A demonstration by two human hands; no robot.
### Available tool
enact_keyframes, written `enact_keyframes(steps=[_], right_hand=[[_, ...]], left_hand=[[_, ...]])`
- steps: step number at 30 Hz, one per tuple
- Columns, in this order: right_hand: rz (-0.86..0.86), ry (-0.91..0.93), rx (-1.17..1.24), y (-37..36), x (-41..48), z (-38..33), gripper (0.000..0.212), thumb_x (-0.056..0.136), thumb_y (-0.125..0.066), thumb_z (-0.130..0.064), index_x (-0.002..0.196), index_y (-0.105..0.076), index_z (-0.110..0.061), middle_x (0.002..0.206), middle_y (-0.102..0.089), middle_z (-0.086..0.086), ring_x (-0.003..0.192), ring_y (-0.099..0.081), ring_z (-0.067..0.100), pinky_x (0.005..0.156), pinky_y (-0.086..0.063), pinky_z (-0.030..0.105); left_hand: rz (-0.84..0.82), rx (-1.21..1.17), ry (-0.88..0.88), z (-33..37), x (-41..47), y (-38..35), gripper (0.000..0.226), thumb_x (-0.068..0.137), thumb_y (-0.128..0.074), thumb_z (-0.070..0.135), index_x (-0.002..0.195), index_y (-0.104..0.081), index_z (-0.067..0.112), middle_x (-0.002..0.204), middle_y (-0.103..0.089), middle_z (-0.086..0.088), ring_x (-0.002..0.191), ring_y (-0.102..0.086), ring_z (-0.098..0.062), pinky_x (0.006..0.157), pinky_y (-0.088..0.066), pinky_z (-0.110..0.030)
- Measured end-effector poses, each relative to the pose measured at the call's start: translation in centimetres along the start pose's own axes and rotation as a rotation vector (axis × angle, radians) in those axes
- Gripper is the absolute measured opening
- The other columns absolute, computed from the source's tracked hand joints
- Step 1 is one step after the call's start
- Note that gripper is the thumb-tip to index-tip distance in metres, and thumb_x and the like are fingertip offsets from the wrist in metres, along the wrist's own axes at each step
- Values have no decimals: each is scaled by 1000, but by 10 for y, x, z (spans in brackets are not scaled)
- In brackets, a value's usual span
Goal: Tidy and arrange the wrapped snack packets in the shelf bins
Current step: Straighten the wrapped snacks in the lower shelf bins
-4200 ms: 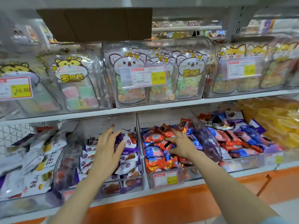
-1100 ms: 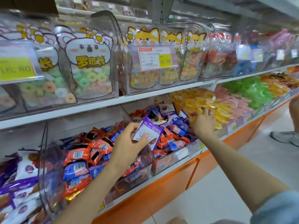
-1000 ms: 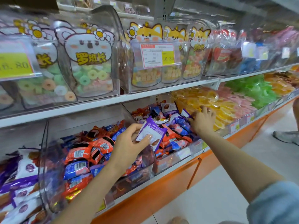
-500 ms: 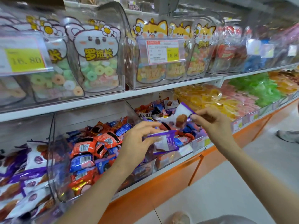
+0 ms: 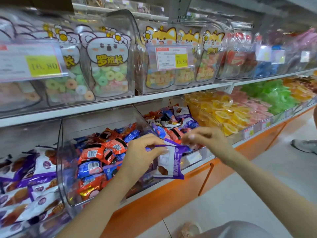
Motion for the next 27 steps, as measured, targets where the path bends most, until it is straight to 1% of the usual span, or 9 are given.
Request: enact_keyframes(steps=[2,4,7,10,14,17,20,23,27], right_hand=[[211,-48,-182,33,33,17,16,87,-63,-19,95,-71,-7,86,-72,2,69,-65,9,61,-53,16],[366,-172,-389,57,64,41,17,92,-60,-16,101,-70,-6,96,-71,11,73,-64,17,67,-55,28],[295,-360,-572,55,100,76,28,94,-56,-23,102,-67,2,98,-68,20,81,-61,29,69,-47,34],[234,-481,-690,43,114,91,35,95,-54,-30,79,-59,1,90,-64,19,74,-55,28,62,-41,31],[268,-570,-587,45,121,100,38,90,-62,-28,63,-46,-7,71,-56,10,61,-50,22,49,-35,28],[300,-535,-491,48,124,98,29,83,-71,-23,71,-53,-3,68,-54,9,62,-49,21,53,-37,27],[323,-409,-485,54,128,91,17,84,-69,-17,78,-61,-3,68,-55,9,67,-51,20,56,-38,26],[311,-242,-600,58,137,74,16,87,-66,-14,93,-71,-1,82,-64,15,78,-58,23,61,-41,28],[136,-139,-760,47,164,67,19,86,-62,-8,102,-71,-5,114,-67,13,107,-60,31,89,-49,36]], left_hand=[[11,-9,3,1,-1,5,31,78,-69,4,70,-64,33,80,-64,17,77,-61,-2,66,-47,-11],[12,-13,19,0,-1,6,28,78,-69,7,70,-62,33,78,-64,16,77,-60,-1,66,-49,-13],[23,8,55,-4,-2,8,24,77,-71,9,68,-62,31,79,-63,8,78,-61,-6,67,-51,-19],[52,33,92,-10,-3,13,22,75,-74,9,66,-62,24,79,-63,3,76,-61,-7,68,-53,-26],[113,37,142,-16,-3,21,23,73,-76,10,63,-58,19,75,-63,3,75,-61,-10,66,-53,-32],[171,41,181,-19,-4,28,26,71,-78,8,64,-55,17,70,-62,3,67,-59,-8,61,-50,-28],[180,38,197,-18,-5,35,30,71,-78,6,79,-54,22,65,-62,4,63,-58,-1,61,-49,-18],[155,80,186,-16,-5,40,35,74,-75,5,87,-59,33,69,-64,6,71,-61,-2,65,-51,-20],[147,128,189,-14,-10,43,23,79,-70,7,72,-62,27,74,-65,13,78,-61,0,64,-51,-25]])
Point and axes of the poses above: each hand's wrist, its own x-axis towards the middle knuckle, its own y-axis out of the back of the hand, z = x × y, the point moved 6 cm from there along x, towards the middle knuckle
